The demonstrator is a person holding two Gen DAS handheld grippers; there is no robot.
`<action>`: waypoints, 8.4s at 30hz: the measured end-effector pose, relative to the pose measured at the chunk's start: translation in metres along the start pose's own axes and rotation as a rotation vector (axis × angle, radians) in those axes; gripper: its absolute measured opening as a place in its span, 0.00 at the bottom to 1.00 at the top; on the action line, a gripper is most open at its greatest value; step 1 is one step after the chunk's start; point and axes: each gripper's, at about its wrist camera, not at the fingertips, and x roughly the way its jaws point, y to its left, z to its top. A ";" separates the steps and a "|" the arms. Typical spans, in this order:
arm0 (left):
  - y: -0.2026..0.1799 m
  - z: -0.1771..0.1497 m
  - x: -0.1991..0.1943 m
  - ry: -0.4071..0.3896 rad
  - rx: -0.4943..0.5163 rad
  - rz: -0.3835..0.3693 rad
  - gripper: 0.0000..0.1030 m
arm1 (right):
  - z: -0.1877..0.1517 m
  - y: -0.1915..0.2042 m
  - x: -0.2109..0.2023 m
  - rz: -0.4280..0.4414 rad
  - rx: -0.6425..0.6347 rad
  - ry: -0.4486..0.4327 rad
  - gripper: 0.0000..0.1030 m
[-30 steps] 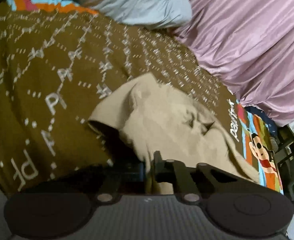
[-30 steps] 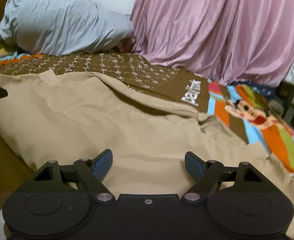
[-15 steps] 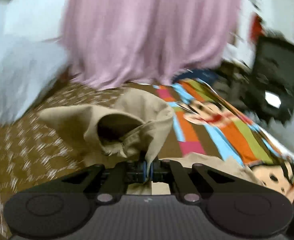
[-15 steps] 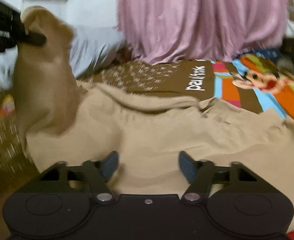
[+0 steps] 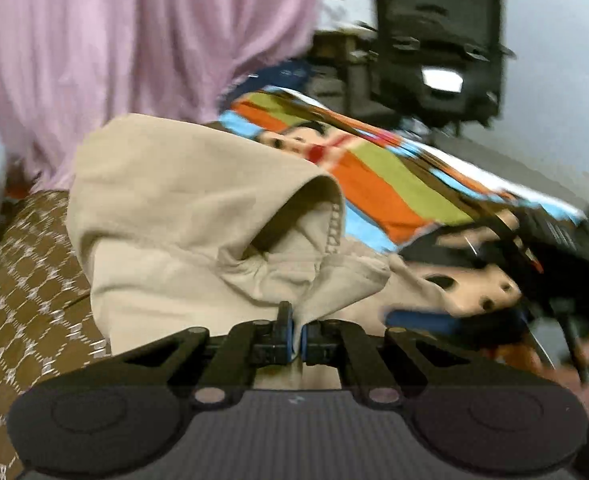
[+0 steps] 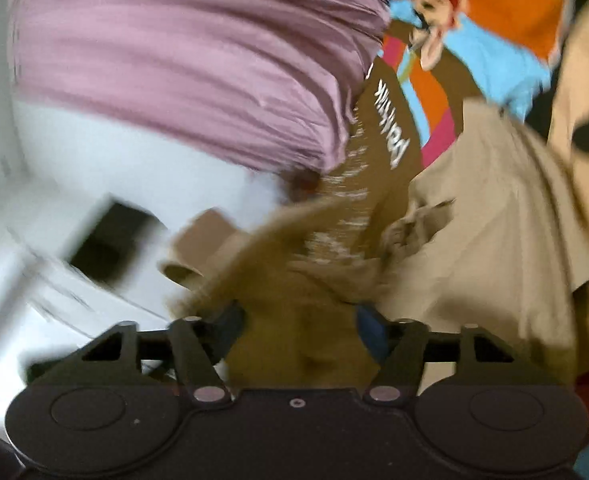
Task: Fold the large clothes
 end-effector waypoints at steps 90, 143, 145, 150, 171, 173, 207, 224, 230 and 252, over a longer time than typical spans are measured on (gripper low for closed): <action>0.105 -0.120 0.045 0.074 -0.515 -0.027 0.67 | 0.009 0.066 0.211 -0.699 -1.324 0.185 0.68; 0.090 -0.148 0.015 0.020 -0.656 -0.001 0.99 | -0.038 0.024 0.004 -0.795 -0.855 -0.173 0.93; 0.092 -0.150 0.015 0.016 -0.674 -0.010 0.99 | -0.039 0.026 0.003 -0.807 -0.866 -0.183 0.96; 0.098 -0.156 0.018 0.019 -0.720 -0.046 0.99 | -0.037 0.025 0.001 -0.804 -0.849 -0.188 0.97; 0.094 -0.155 0.022 0.026 -0.703 -0.021 1.00 | -0.059 0.041 0.022 -0.795 -1.169 -0.189 0.15; 0.093 -0.154 0.021 0.026 -0.699 -0.014 1.00 | -0.082 0.045 0.032 -0.782 -1.348 -0.151 0.14; 0.149 -0.122 0.060 0.092 -0.689 -0.111 1.00 | 0.018 -0.020 0.035 -0.676 -0.605 -0.017 0.98; 0.127 -0.119 0.054 0.072 -0.565 -0.023 1.00 | 0.013 -0.023 0.034 -0.682 -0.631 -0.023 0.99; 0.127 -0.118 0.052 0.078 -0.556 -0.023 1.00 | 0.013 -0.023 0.034 -0.682 -0.632 -0.022 0.99; 0.194 -0.147 0.106 0.163 -0.823 -0.466 0.99 | 0.018 -0.026 0.029 -0.642 -0.598 -0.042 0.99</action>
